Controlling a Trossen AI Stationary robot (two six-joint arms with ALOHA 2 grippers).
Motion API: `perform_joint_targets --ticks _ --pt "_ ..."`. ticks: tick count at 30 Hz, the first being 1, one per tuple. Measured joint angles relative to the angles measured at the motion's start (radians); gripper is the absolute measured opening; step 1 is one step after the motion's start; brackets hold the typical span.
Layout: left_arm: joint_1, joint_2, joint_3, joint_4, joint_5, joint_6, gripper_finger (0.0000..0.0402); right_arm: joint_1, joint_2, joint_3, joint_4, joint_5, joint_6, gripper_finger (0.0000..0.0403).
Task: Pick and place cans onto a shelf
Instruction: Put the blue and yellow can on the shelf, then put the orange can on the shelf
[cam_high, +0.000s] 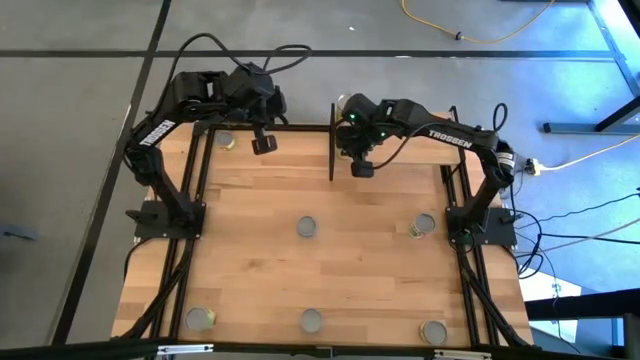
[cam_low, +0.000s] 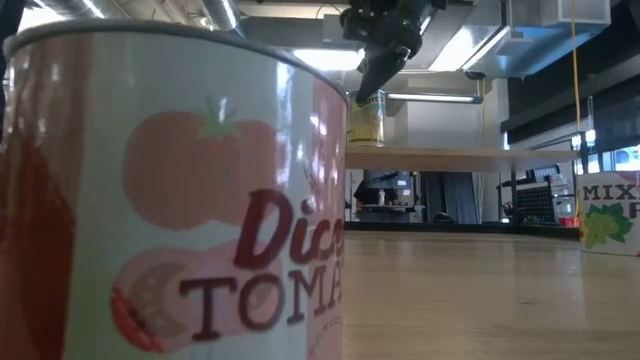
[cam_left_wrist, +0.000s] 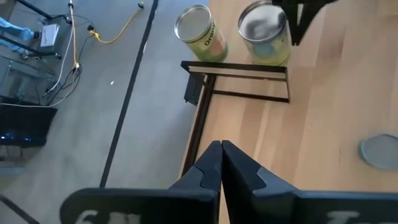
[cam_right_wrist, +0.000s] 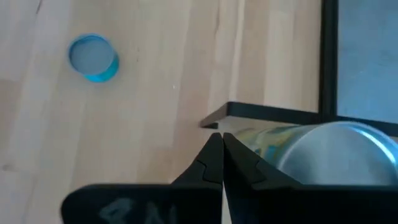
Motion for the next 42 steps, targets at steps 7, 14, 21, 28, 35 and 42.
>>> perform_joint_targets --ticks 7,14,21,28,35,42 --pt "0.000 0.000 0.000 -0.004 0.002 0.000 0.0000 0.003 0.000 0.000 0.000 0.106 0.000 0.0000" --pt "0.000 0.000 0.000 -0.008 0.002 0.000 0.0000 0.012 -0.014 0.009 -0.006 -0.114 -0.047 0.0000" --pt "0.000 0.000 0.000 -0.067 0.129 -0.004 0.0000 0.011 -0.050 0.158 -0.162 -0.115 -0.079 0.0000" --pt "0.007 0.000 0.000 -0.063 0.319 0.013 0.0000 0.012 -0.104 0.308 -0.507 -0.032 -0.027 0.0000" --pt "0.006 0.000 -0.001 -0.063 0.318 0.053 0.0000 0.013 -0.206 0.235 -0.556 -0.117 0.110 0.0000" --pt "0.010 0.000 -0.001 -0.063 0.318 0.108 0.0000 0.052 -0.426 -0.047 -0.564 -0.164 0.162 0.0000"
